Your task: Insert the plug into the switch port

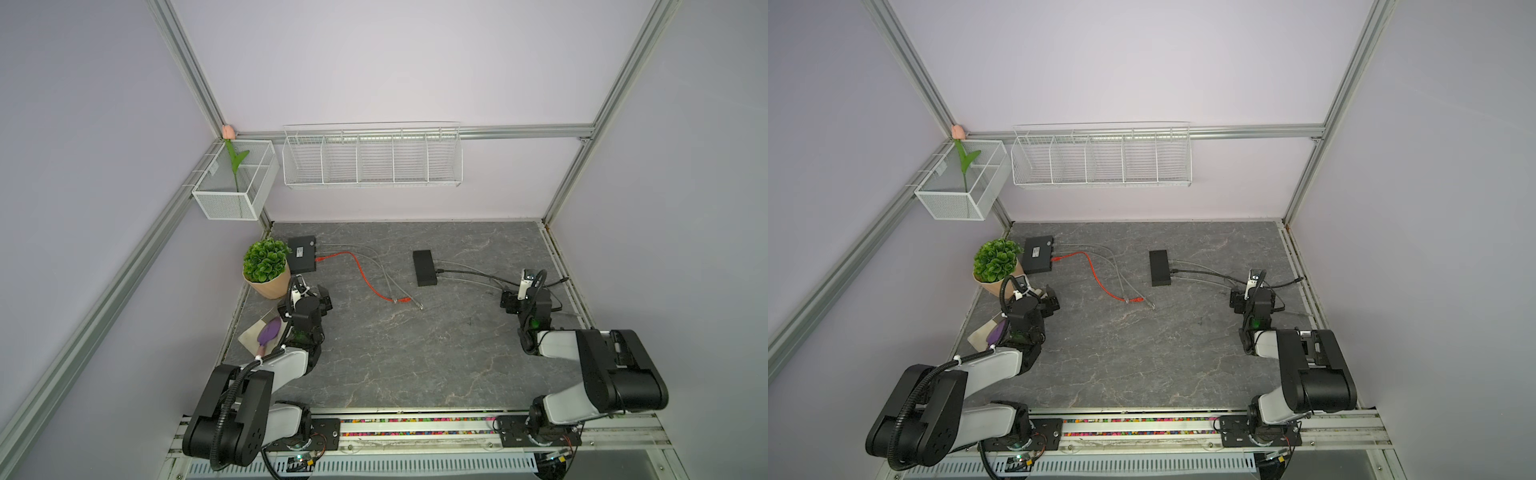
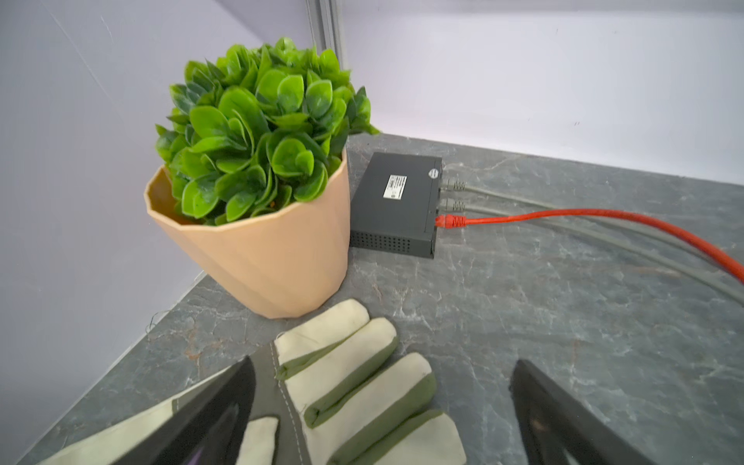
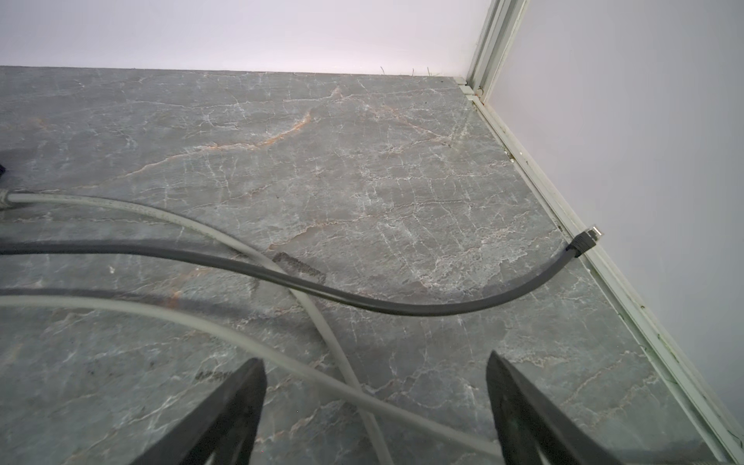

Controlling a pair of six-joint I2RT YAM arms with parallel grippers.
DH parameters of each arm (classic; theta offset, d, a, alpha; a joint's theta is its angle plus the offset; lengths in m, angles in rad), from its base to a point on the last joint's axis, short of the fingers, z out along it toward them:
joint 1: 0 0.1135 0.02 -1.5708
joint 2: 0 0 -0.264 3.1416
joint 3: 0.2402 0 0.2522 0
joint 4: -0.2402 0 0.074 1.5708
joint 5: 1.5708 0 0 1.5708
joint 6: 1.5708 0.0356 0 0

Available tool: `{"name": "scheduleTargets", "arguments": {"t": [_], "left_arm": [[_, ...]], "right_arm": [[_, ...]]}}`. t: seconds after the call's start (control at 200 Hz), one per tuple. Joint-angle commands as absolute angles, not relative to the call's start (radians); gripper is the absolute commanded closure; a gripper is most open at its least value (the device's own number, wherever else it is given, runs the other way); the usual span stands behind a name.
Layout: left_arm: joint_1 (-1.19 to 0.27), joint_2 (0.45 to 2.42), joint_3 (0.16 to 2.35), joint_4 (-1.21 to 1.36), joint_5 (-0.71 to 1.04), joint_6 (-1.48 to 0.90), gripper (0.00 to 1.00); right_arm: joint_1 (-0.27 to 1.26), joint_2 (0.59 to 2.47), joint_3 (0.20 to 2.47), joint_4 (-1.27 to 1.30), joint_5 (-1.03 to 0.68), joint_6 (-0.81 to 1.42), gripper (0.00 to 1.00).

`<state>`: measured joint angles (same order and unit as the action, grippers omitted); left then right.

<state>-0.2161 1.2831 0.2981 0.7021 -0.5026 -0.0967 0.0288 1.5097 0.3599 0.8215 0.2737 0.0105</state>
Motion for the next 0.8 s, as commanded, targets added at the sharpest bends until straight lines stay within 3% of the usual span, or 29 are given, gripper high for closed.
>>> {"name": "scheduleTargets", "arguments": {"t": [0.0, 0.095, 0.28, 0.38, 0.45, 0.795], "left_arm": [[-0.210, 1.254, 0.279, 0.781, -0.453, -0.105, 0.01], [-0.209, 1.223, 0.221, 0.856, -0.457, -0.112, 0.01], [-0.197, 1.174, 0.095, 0.997, -0.524, -0.155, 0.01], [-0.193, 1.125, 0.119, 0.904, -0.495, -0.039, 0.01], [-0.130, 1.118, 0.136, 0.857, -0.444, -0.127, 0.01], [-0.091, 1.529, 0.155, 1.290, -0.361, -0.039, 0.01]], "right_arm": [[0.035, 1.487, 0.269, 1.048, 0.311, 0.008, 0.11], [0.033, 1.586, 0.108, 1.437, 0.261, -0.011, 0.11], [0.056, 1.569, 0.208, 1.260, 0.279, -0.050, 0.12], [0.060, 1.526, 0.237, 1.144, 0.273, -0.044, 0.12], [0.061, 1.553, 0.233, 1.196, 0.264, -0.056, 0.11], [0.061, 1.539, 0.260, 1.123, 0.278, -0.051, 0.11]]}}
